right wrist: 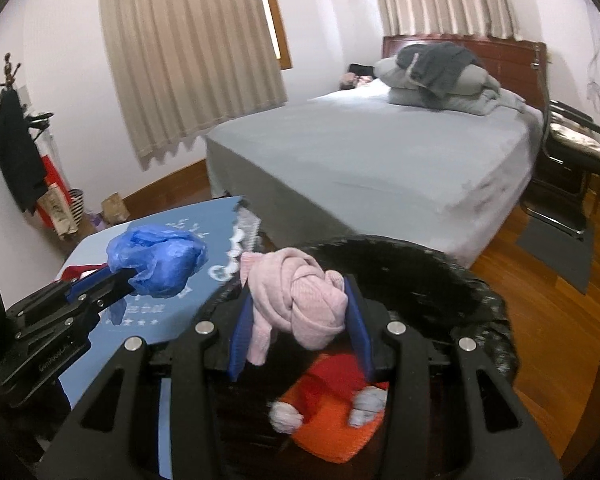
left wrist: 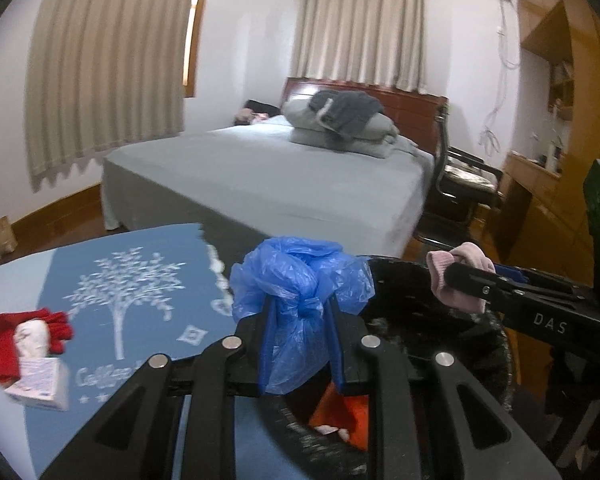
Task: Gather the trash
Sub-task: 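Carry the pink sock and blue bag over the bin with both grippers, then open both grippers to drop the pink sock and blue bag into the bin, then move both grippers back over the table toward the white box and red bag, then grasp the white box with the right gripper and lift it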
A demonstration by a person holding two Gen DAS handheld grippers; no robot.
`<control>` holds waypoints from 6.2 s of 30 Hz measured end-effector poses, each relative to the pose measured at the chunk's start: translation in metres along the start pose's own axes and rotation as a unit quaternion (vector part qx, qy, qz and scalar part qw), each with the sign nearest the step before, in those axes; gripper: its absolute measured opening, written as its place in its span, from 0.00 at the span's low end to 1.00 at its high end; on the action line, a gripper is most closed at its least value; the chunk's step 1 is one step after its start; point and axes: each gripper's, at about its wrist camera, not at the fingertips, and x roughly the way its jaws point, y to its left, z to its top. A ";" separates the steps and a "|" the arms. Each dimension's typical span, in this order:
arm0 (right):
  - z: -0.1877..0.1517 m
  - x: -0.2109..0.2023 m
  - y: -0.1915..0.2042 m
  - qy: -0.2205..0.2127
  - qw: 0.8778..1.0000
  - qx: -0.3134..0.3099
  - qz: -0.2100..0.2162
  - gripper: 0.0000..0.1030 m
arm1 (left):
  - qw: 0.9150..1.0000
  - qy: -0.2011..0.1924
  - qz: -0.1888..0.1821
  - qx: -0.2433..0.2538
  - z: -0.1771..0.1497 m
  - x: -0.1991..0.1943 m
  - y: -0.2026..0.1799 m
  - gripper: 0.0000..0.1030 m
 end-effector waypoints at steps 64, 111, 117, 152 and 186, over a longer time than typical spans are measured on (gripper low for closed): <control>0.007 0.114 0.180 0.064 0.990 -0.084 0.095 0.93 | 0.950 0.015 0.280 -0.137 -0.073 -0.082 0.238 0.84; -0.048 0.197 0.304 0.149 0.965 -0.186 0.113 0.93 | 0.923 0.047 0.321 -0.208 -0.132 -0.123 0.318 0.72; -0.043 0.192 0.297 0.143 0.968 -0.161 0.131 0.93 | 0.922 0.045 0.321 -0.213 -0.131 -0.124 0.319 0.72; -0.034 0.184 0.266 0.139 0.976 -0.129 0.111 0.92 | 0.927 0.048 0.314 -0.200 -0.125 -0.121 0.317 0.72; -0.034 0.224 0.292 0.151 0.977 -0.123 0.089 0.73 | 0.934 0.043 0.301 -0.190 -0.112 -0.113 0.302 0.72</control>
